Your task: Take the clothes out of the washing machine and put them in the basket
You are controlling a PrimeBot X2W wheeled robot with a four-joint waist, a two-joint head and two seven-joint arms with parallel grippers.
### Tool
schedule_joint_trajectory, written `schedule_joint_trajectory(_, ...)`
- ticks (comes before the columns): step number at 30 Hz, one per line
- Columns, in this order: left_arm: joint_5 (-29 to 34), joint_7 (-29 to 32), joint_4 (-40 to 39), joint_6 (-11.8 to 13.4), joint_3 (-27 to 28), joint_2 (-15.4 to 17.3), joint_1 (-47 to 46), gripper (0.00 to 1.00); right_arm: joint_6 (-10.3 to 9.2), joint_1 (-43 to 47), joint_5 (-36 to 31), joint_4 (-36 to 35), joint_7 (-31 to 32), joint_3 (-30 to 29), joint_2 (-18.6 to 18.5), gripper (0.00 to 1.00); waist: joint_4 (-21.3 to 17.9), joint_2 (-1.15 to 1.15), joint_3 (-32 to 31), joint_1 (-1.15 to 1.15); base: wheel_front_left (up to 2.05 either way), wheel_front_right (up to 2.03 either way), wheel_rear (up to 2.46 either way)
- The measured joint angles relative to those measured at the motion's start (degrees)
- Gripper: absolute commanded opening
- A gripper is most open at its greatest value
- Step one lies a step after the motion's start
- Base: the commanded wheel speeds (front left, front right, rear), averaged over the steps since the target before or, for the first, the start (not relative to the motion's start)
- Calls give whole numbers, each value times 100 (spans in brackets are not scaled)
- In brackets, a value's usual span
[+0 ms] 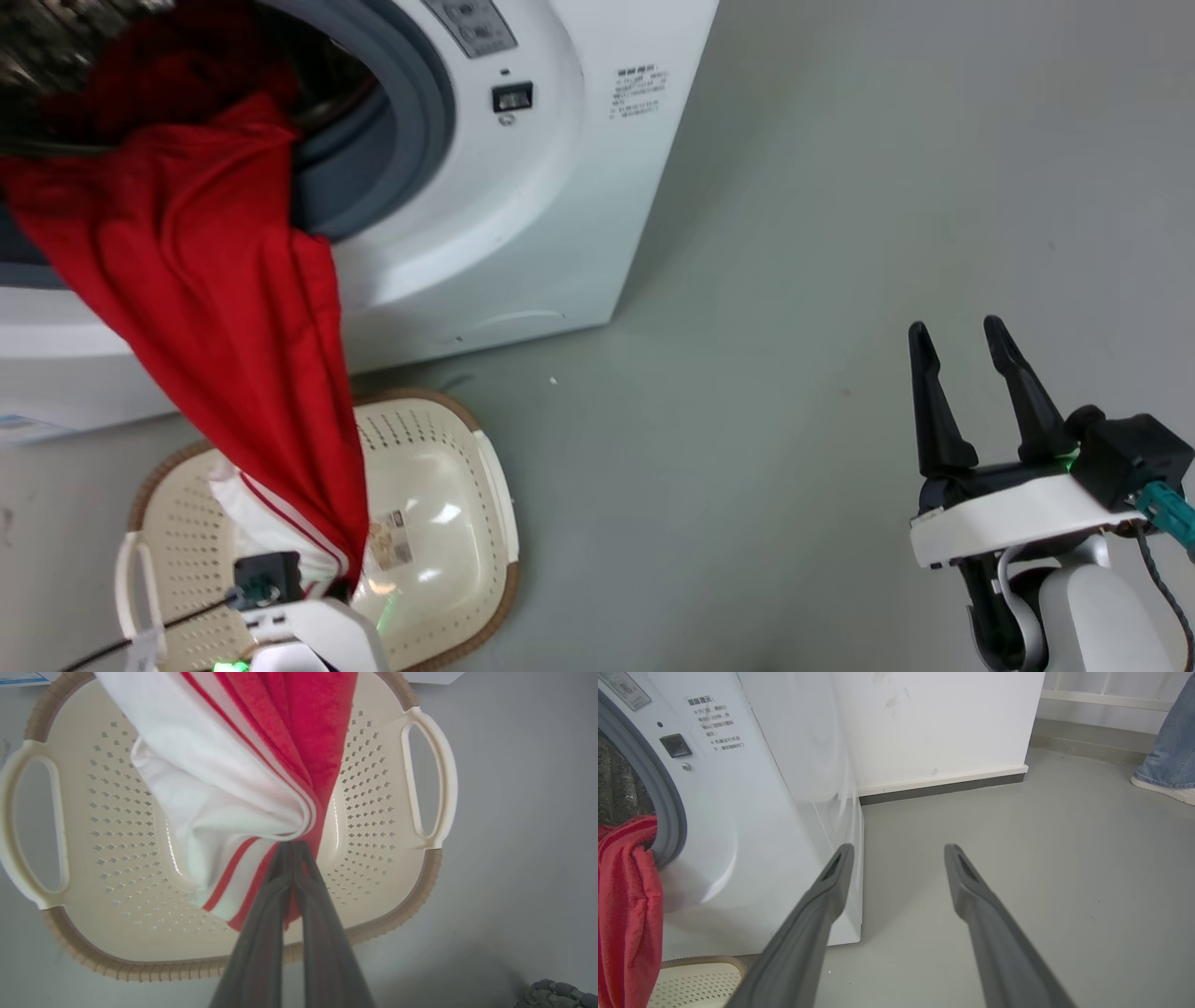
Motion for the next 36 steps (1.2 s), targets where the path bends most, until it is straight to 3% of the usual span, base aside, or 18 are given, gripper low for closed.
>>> schedule_joint_trajectory(11, -233, -152, 1183, -296, 213, 136, -1029, 0, -1, -431, 243, 265, -241, 202, 2, 100, -310, 0, 978, 0, 0, 0, 0)
schedule_joint_trajectory(19, -519, -123, 1682, -427, 442, 197, -1271, 0, 0, -553, 307, 408, -314, 257, 2, 100, -409, 0, 1276, 0, 0, 0, 0)
schedule_joint_trajectory(20, -565, -122, 1710, -449, 477, 203, -1293, 7, 0, -561, 308, 422, -315, 264, 2, 100, -409, 0, 1285, 0, 0, 0, 0)
schedule_joint_trajectory(21, -591, -135, 1729, -467, 493, 203, -1318, 27, 0, -575, 309, 433, -316, 264, 2, 100, -404, 0, 1289, 0, 0, 0, 0)
schedule_joint_trajectory(22, -593, -153, 1744, -491, 504, 200, -1339, 94, 0, -592, 309, 439, -324, 261, 2, 100, -396, 0, 1291, 0, 0, 0, 0)
schedule_joint_trajectory(23, -624, -193, 1759, -494, 520, 197, -1356, 100, 0, -611, 309, 447, -325, 260, 2, 100, -386, 0, 1290, 0, 0, 0, 0)
schedule_joint_trajectory(36, -461, -605, 1662, -468, 463, 198, -1458, 100, 0, -610, 208, 523, -353, 154, 3, 100, -246, 0, 810, -1, 0, 0, 0)
